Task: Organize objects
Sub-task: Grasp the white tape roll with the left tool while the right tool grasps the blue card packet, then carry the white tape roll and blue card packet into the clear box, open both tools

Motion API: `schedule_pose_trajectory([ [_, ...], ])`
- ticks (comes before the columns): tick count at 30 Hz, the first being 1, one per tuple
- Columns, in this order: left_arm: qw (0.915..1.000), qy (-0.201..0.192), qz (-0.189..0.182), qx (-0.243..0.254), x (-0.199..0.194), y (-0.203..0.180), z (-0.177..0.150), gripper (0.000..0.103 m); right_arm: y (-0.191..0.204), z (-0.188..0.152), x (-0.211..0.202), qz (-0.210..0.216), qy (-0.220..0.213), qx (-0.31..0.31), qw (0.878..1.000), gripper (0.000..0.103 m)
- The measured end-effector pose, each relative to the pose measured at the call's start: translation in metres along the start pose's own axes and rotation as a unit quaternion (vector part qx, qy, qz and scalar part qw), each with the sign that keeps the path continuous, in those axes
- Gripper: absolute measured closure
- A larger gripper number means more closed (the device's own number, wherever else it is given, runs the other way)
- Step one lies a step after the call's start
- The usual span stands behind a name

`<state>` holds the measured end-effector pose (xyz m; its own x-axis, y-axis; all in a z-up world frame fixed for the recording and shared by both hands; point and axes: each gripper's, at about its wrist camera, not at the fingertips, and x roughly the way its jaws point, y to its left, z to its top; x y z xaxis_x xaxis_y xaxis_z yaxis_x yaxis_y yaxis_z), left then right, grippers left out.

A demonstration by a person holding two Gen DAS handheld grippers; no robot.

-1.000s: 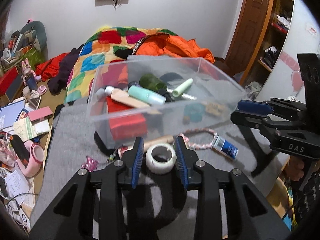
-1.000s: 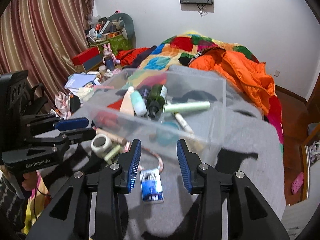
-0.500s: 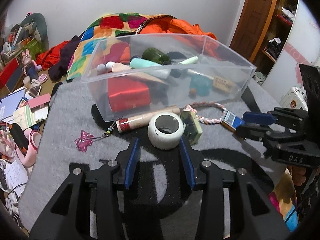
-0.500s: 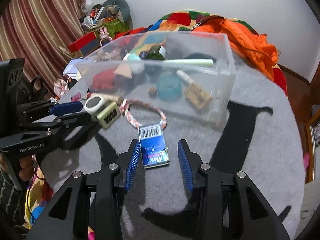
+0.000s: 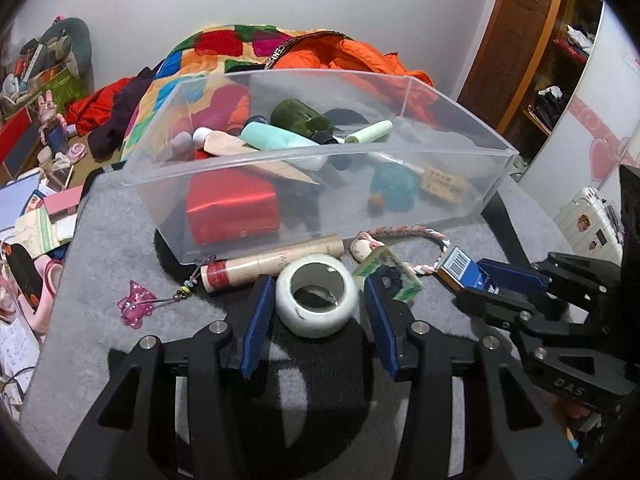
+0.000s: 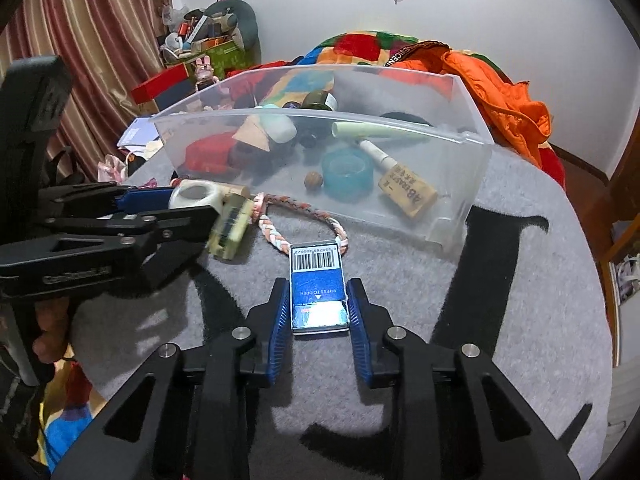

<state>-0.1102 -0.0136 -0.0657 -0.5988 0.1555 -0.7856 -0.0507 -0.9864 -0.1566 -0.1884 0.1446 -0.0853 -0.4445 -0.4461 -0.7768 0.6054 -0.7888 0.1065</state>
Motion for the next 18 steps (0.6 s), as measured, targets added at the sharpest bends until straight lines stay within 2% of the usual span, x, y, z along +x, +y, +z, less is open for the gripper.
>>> schedule_pose_trajectory([
  [2,1.0,0.001,-0.002,-0.003,0.001,0.001,-0.001,0.063,-0.001,-0.001,-0.002,0.007,-0.002,0.008,1.0,0.077],
  [10,0.9999,-0.016,-0.001,0.003,-0.014,-0.004,-0.008,0.064,-0.003,0.003,-0.016,0.022,-0.019,0.022,0.999,0.077],
  [18,0.9987,-0.05,0.002,0.0,-0.044,-0.008,-0.001,0.064,0.001,0.017,-0.04,0.023,-0.054,0.014,0.998,0.078],
])
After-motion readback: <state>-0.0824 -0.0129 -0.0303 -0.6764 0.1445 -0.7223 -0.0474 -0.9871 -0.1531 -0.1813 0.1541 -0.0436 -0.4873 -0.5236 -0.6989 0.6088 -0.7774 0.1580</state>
